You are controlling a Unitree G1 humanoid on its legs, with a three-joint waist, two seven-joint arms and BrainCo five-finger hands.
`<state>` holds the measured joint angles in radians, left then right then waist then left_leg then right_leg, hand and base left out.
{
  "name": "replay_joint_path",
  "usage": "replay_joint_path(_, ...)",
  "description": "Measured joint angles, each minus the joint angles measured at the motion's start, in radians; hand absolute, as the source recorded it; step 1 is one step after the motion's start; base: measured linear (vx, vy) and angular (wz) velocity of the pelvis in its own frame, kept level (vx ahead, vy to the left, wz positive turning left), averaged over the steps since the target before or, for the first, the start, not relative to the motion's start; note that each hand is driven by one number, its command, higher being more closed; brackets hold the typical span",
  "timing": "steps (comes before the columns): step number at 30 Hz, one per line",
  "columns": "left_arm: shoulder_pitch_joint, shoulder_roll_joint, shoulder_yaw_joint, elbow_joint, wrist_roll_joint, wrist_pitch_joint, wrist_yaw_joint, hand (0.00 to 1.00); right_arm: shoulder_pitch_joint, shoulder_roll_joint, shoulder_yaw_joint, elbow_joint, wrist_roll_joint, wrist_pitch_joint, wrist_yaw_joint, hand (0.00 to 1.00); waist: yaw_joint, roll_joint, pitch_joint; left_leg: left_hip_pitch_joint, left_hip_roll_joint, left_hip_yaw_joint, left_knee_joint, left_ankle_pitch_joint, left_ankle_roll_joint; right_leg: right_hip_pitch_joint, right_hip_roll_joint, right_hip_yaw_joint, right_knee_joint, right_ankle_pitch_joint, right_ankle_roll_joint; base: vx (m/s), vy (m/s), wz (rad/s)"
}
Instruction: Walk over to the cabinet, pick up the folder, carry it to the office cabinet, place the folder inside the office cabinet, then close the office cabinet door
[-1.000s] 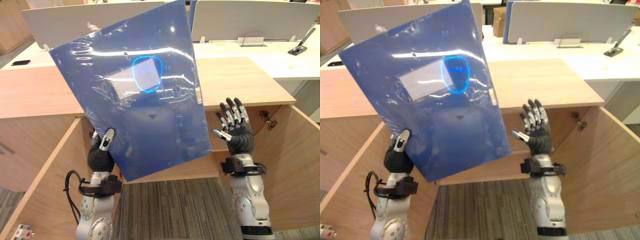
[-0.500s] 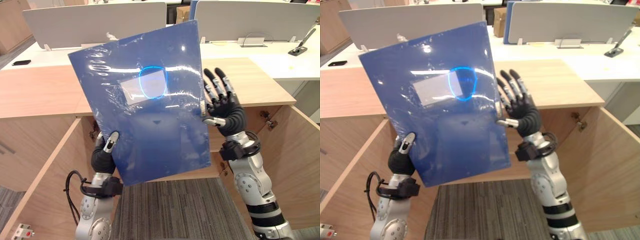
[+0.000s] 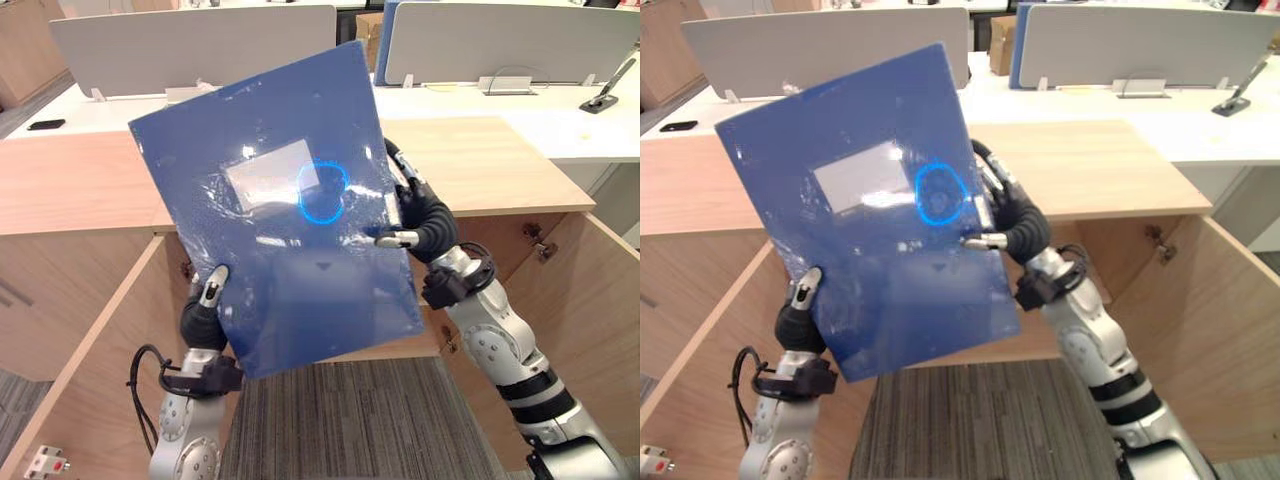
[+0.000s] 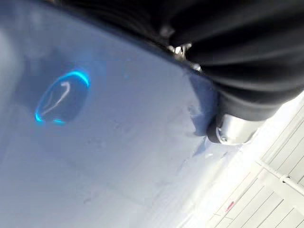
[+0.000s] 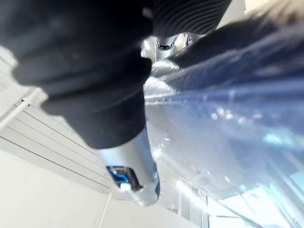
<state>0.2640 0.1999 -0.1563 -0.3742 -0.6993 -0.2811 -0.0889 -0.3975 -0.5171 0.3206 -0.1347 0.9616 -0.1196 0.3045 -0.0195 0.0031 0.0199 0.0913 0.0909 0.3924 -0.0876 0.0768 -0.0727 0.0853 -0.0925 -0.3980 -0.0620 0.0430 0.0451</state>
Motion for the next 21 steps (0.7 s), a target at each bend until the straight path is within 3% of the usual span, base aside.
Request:
replay_joint_path(11, 0.037, 0.022, -0.006, 0.013, 0.001, -0.011, 0.014, 1.00, -0.023, -0.018, 0.102, 0.095, -0.005, 0.004, -0.029, 1.00, 0.014, 0.000, -0.024, -0.003, -0.001, -0.005, 0.000, 0.000, 0.000, 0.001, -0.004, -0.003, -0.002, 0.002, 0.000, 0.00, 0.000, 0.00)
replay_joint_path(15, 0.037, 0.030, -0.005, 0.013, 0.001, -0.012, 0.018, 1.00, -0.020, -0.037, 0.169, 0.097, -0.027, 0.027, -0.023, 1.00, 0.012, 0.001, -0.029, -0.002, -0.001, -0.006, 0.000, 0.002, 0.000, 0.001, -0.006, -0.004, 0.000, 0.002, 0.000, 0.00, 0.000, 0.00)
replay_joint_path(16, 0.037, 0.032, -0.005, 0.013, 0.001, -0.011, 0.020, 0.00, -0.019, -0.037, 0.171, 0.101, -0.033, 0.028, -0.023, 1.00, 0.012, 0.002, -0.030, -0.002, -0.001, -0.007, 0.000, 0.002, 0.001, 0.001, -0.006, -0.004, 0.000, 0.002, 0.000, 0.00, 0.000, 0.00)
replay_joint_path(21, 0.037, 0.043, -0.006, 0.013, 0.004, -0.002, 0.020, 0.00, -0.012, -0.034, 0.171, 0.102, -0.039, 0.035, -0.023, 1.00, 0.010, 0.004, -0.034, -0.001, -0.001, -0.007, 0.000, 0.005, 0.001, 0.001, -0.006, -0.004, 0.002, 0.001, 0.000, 0.00, 0.000, 0.00)
